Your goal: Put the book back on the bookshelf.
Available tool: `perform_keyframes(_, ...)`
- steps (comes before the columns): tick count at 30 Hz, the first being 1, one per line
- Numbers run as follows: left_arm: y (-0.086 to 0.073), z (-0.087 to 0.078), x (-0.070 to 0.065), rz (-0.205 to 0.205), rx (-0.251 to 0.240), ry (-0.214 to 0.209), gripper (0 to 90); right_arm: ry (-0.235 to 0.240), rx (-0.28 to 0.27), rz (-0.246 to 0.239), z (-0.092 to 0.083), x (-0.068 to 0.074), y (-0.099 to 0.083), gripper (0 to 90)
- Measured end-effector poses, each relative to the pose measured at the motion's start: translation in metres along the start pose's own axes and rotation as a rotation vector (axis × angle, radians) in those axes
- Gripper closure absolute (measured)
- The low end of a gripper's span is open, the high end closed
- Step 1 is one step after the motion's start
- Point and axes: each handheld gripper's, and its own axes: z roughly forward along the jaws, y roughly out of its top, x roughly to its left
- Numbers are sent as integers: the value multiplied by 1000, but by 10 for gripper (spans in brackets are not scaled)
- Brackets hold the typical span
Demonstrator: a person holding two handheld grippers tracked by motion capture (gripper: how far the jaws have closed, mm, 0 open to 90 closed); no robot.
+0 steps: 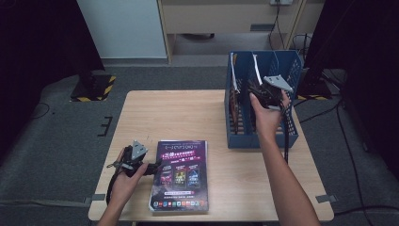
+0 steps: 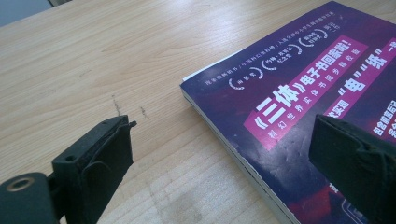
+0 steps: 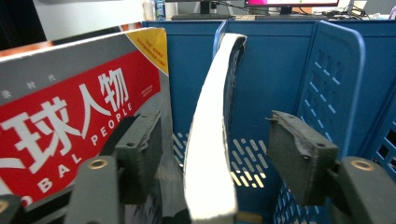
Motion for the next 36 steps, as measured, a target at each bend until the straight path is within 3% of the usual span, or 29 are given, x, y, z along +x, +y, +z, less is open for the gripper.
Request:
perform_keyframes(6, 0, 0, 0, 1, 4, 2, 54, 16, 31, 6, -6, -3, 4, 232)
perform_keyframes(13, 0, 0, -1, 2, 5, 3, 53, 34, 68, 3, -12, -7, 6, 178)
perform_keyframes(17, -1, 0, 0, 2, 6, 4, 53, 35, 33, 19, -15, -11, 4, 179)
perform_keyframes(22, -1, 0, 0, 2, 6, 4, 53, 40, 39, 12, -17, -13, 0, 177)
perform_keyframes(29, -1, 1, -1, 3, 8, 2, 53, 85, 43, 26, -23, -16, -2, 120)
perform_keyframes(36, -1, 2, -1, 7, 11, 2, 53, 121, 51, -4, -33, -15, 2, 86)
